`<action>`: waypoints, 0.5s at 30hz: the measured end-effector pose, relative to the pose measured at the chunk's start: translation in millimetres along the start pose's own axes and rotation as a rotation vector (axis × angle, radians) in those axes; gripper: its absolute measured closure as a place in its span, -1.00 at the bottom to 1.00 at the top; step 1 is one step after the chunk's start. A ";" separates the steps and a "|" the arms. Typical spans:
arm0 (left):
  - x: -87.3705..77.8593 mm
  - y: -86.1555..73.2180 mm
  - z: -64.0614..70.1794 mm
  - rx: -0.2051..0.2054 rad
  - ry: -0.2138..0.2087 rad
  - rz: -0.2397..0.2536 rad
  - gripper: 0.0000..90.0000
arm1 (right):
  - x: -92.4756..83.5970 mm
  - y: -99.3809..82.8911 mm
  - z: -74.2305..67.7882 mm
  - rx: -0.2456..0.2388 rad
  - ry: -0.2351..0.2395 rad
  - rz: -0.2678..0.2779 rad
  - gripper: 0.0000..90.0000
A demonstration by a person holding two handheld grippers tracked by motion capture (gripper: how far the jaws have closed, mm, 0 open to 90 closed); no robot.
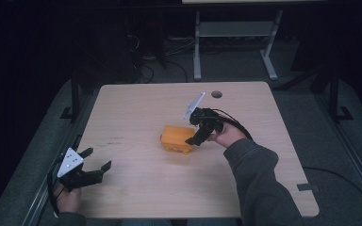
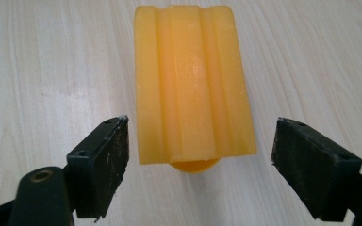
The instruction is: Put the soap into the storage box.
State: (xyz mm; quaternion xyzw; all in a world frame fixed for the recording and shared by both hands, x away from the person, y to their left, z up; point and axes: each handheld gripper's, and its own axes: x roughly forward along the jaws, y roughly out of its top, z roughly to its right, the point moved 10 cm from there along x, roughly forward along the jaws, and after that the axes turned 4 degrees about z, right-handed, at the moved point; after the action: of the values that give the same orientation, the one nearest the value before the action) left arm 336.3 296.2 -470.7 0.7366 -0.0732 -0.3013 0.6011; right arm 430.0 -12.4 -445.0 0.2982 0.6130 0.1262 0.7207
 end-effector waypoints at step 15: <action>0.2 -0.4 -0.2 0.003 0.001 -0.003 -0.69 | -19.5 -13.9 1.4 0.017 -0.031 0.010 -0.57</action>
State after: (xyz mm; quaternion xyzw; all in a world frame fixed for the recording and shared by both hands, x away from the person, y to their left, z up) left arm 336.5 296.4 -471.2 0.7379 -0.0721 -0.3017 0.5994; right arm 424.6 -34.4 -437.2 0.3093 0.6011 0.1201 0.7271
